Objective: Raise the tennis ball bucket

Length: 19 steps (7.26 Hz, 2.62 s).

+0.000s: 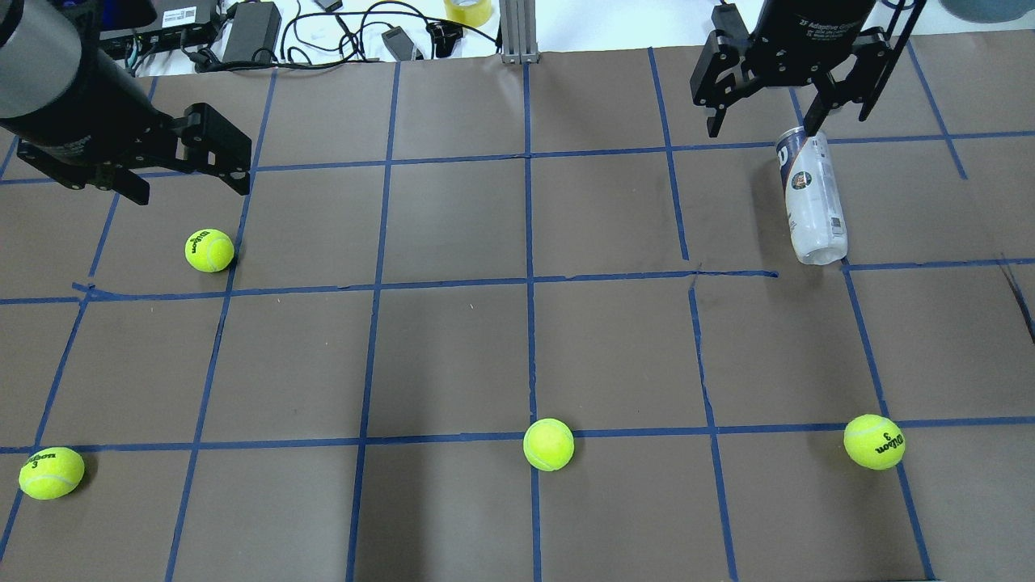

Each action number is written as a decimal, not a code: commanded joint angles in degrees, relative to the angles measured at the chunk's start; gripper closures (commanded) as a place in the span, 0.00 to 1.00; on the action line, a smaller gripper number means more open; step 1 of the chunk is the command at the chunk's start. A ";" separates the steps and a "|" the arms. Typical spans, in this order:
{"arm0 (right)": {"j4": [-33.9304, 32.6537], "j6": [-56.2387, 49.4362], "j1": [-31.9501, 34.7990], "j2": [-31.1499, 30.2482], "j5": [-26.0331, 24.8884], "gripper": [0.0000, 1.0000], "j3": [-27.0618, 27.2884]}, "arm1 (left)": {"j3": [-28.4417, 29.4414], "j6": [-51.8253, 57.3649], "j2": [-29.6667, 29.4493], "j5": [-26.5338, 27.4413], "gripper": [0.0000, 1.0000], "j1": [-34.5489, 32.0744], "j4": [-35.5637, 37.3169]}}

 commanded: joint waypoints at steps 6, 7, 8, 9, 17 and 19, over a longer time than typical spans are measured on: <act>-10.07 0.33 -1.49 8.89 -0.74 0.00 -0.90 | 0.00 0.00 0.00 0.00 0.00 -0.05 -0.09; -14.17 0.69 -2.62 11.02 -1.61 0.00 -1.17 | 0.00 0.00 0.00 0.00 0.00 0.04 -0.09; -18.74 0.60 -4.72 13.74 -3.18 0.00 -1.26 | 0.00 0.00 0.00 0.00 0.00 -0.04 0.00; -23.74 0.17 -8.05 16.81 -3.02 0.00 -1.35 | 0.00 0.00 0.00 0.00 0.00 -0.05 -0.09; -38.71 -9.68 -14.68 32.21 -5.75 0.00 -1.17 | 0.00 0.00 0.00 0.00 0.00 0.04 0.00; -42.16 -12.48 -14.68 34.49 -5.14 0.00 -1.08 | 0.00 0.00 0.00 0.00 0.00 0.04 0.00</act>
